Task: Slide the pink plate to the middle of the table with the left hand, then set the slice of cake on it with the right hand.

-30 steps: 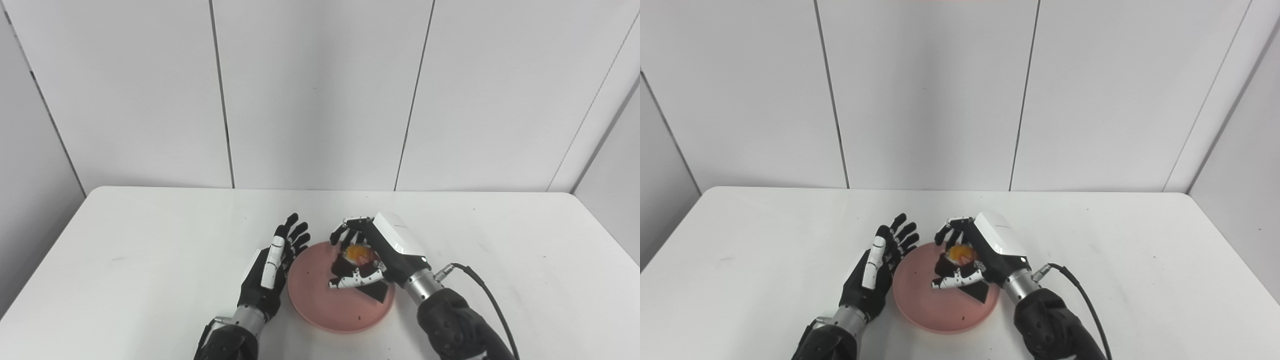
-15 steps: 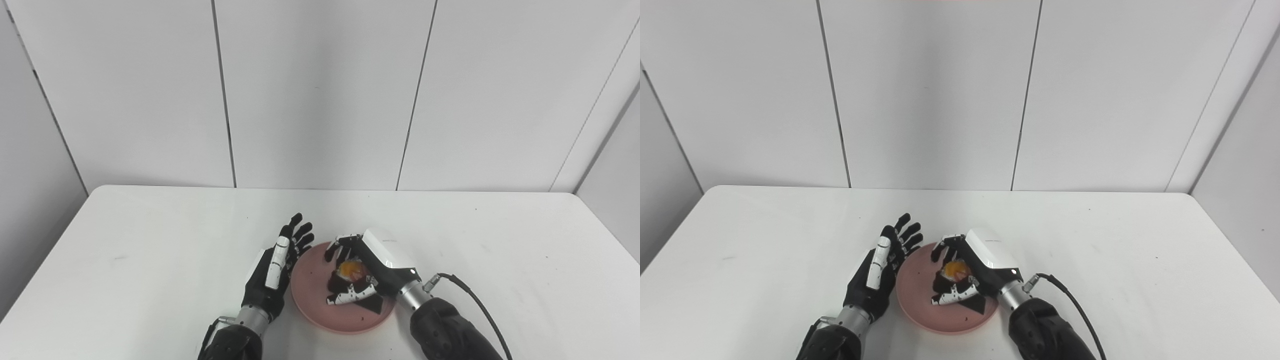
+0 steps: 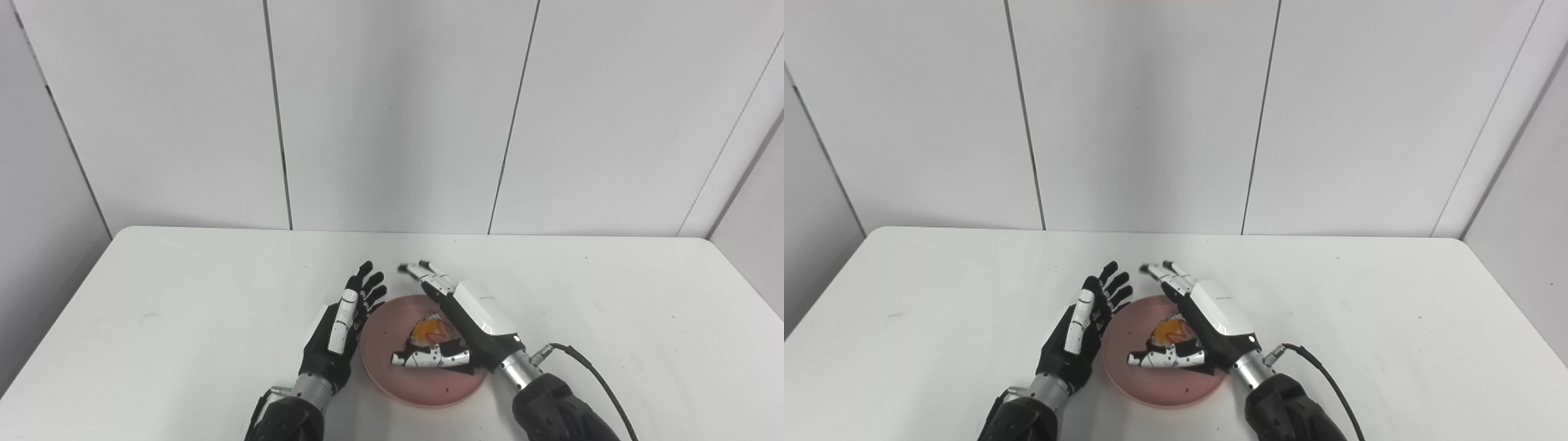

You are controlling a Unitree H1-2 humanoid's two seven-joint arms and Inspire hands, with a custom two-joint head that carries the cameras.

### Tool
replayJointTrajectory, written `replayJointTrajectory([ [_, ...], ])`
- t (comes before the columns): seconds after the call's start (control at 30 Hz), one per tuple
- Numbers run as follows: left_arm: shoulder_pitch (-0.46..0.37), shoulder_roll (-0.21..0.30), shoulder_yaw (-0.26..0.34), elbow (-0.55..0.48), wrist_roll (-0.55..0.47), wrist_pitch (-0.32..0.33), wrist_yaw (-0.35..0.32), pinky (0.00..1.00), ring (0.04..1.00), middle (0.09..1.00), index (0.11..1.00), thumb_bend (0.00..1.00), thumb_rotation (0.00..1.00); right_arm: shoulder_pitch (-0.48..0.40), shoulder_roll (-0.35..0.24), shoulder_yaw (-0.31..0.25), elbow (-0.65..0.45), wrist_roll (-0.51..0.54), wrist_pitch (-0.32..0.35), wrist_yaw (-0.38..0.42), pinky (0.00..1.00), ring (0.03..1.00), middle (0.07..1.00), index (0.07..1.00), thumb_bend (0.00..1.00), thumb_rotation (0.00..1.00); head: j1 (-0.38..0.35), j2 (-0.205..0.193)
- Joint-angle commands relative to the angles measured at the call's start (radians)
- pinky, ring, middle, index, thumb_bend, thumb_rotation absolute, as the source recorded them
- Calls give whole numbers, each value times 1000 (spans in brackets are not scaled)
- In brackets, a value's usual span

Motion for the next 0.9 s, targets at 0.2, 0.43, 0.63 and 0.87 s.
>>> replayJointTrajectory([
  [0.2, 43, -5, 2, 52, -8, 11, -4, 939, 955, 963, 962, 697, 1000, 35, -11, -63, -89, 52, -55, -24, 925, 1000, 1000, 1000, 668, 558, -2, 2],
  [0.43, 45, 10, 11, 57, -1, -30, -2, 955, 964, 981, 983, 709, 1000, 91, 53, -178, -1, 218, -130, -97, 989, 1000, 1000, 1000, 682, 706, -4, 5],
  [0.63, 58, 26, 8, 40, 9, -63, -5, 979, 978, 1000, 999, 720, 1000, 132, 106, -254, -29, 349, -46, -76, 1000, 1000, 1000, 1000, 652, 886, -5, 7],
  [0.87, 74, 21, 10, 30, 46, -138, 35, 998, 999, 1000, 1000, 684, 1000, 136, 155, -316, 8, 576, -49, 0, 1000, 1000, 1000, 1000, 601, 850, 4, 12],
])
